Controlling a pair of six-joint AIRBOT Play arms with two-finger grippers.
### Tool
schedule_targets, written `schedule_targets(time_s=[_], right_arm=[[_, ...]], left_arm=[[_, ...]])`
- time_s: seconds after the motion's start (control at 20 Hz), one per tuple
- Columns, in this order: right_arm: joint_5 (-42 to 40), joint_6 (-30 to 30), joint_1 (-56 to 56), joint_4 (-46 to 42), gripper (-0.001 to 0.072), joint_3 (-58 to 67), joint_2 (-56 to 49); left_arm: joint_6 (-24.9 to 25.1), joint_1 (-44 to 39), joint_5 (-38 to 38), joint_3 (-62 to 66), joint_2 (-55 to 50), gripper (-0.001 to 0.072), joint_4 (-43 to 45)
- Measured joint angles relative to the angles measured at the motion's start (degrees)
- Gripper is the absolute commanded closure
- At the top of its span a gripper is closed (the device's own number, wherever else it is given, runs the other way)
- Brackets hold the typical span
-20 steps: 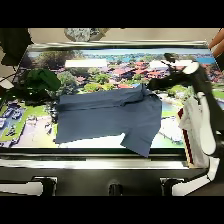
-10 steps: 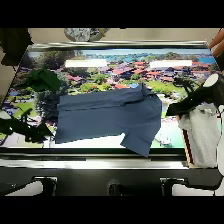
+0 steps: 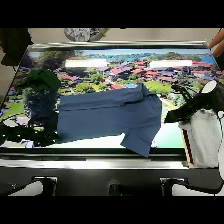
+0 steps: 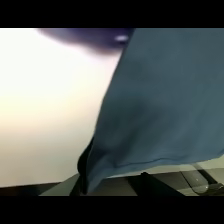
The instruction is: Fold the shirts.
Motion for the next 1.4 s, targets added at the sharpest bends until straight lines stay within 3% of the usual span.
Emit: schedule_targets(time_s=[0.05, 0.1, 0.15, 0.35, 0.75, 0.85, 0.95, 1.0, 1.05, 1.1, 1.25, 1.4], right_arm=[[0.26, -0.07, 0.00, 0.00, 0.0216, -0.13, 0.13], [0.31, -0.09, 0.00, 0.00, 0.0216, -0.33, 0.22], [0.24, -0.17, 0.00, 0.02, 0.0216, -0.72, 0.48], [-2.45, -0.11, 0.00, -0.13, 0.0215, -5.22, 1.57], [-16.22, 5.95, 0.00, 0.85, 0.0218, -11.87, 0.50], [-17.62, 6.73, 0.00, 2.54, 0.0271, -12.22, -1.70], [-18.40, 6.95, 0.00, 5.14, 0.0276, -12.41, -4.09], [-18.40, 7.13, 0.00, 6.73, 0.0326, -12.44, -5.18], [-18.25, 7.13, -0.04, 7.91, 0.0535, -12.44, -6.05], [-18.56, 7.34, -0.02, 8.74, 0.0672, -12.52, -6.95], [-18.38, 7.48, 0.00, 10.38, 0.0674, -12.31, -8.07], [-18.58, 3.67, 0.09, 10.40, 0.0674, -8.72, -5.92]], left_arm=[[-0.02, -0.61, 1.46, -0.13, -0.20, 0.0498, 0.02], [-0.11, -1.09, 2.78, -0.24, -0.35, 0.0534, 0.17], [-0.35, -1.51, 3.74, -0.28, -0.48, 0.0667, 0.13], [-0.76, -2.19, 6.01, -0.35, -0.46, 0.0676, 0.13], [-1.11, -2.34, 7.04, -0.35, 0.07, 0.0676, 0.46], [-1.05, -2.34, 7.08, -0.35, 0.20, 0.0675, 0.57], [-0.96, -2.34, 7.04, -0.33, 0.26, 0.0676, 0.63], [-0.94, -2.34, 6.99, -0.22, 0.26, 0.0676, 0.66], [-0.94, -2.34, 6.97, -0.04, 0.28, 0.0676, 0.81], [-0.94, -2.32, 7.06, 0.20, 0.28, 0.0676, 0.90], [-0.94, -2.29, 7.69, 1.88, 0.28, 0.0679, 1.16], [-0.94, -2.56, 6.32, 7.69, 1.92, 0.0680, 0.44]])
